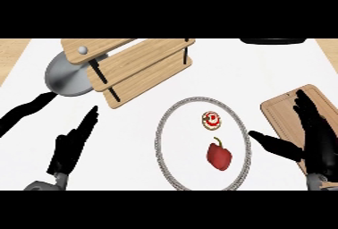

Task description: Pick the cupcake from the placemat and place it in the tiered shelf

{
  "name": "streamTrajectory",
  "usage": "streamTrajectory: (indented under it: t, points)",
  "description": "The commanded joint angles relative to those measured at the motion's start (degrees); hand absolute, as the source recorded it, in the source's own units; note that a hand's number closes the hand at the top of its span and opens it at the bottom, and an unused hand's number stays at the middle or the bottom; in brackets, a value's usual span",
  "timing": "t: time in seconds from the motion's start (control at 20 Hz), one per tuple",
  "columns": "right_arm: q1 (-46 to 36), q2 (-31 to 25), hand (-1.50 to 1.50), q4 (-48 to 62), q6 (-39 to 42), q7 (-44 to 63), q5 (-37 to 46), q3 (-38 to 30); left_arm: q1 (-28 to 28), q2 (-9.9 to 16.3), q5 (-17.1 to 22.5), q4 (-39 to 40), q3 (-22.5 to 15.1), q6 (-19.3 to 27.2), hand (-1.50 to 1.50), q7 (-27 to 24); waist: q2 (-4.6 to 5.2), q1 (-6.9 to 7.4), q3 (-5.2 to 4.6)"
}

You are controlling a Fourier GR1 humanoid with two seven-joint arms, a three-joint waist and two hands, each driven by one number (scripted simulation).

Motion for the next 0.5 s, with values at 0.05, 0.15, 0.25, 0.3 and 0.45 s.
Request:
streamTrajectory:
  t: [0.05,0.15,0.25,0.3,0.45]
  points:
    - [-6.2,-4.5,-1.5,-8.7,5.5,16.2,4.0,4.8,-1.0,-2.1,-1.2,5.3,-0.1,-0.5,0.0,-2.0,0.25,0.56,-0.26]
    - [-7.7,-4.4,-1.5,-10.3,7.8,25.1,5.4,9.2,-1.1,-0.1,-0.3,1.3,0.2,-1.8,0.0,1.4,0.11,1.15,-0.32]
    - [-11.2,-7.7,-1.5,-8.6,12.2,33.1,6.9,10.9,-0.6,0.0,-0.3,-0.3,-0.3,-2.0,0.0,1.5,0.11,2.27,-0.47]
    - [-11.5,-10.4,-1.5,-6.9,14.8,34.7,8.6,11.8,-1.0,-0.9,-1.2,0.0,-0.9,-1.1,0.0,1.1,0.2,2.08,-0.47]
    - [-16.3,-18.0,-1.5,-4.7,22.8,42.7,13.2,12.9,-0.4,-0.8,-0.8,0.3,-1.1,-2.0,0.0,0.9,0.26,3.16,-0.72]
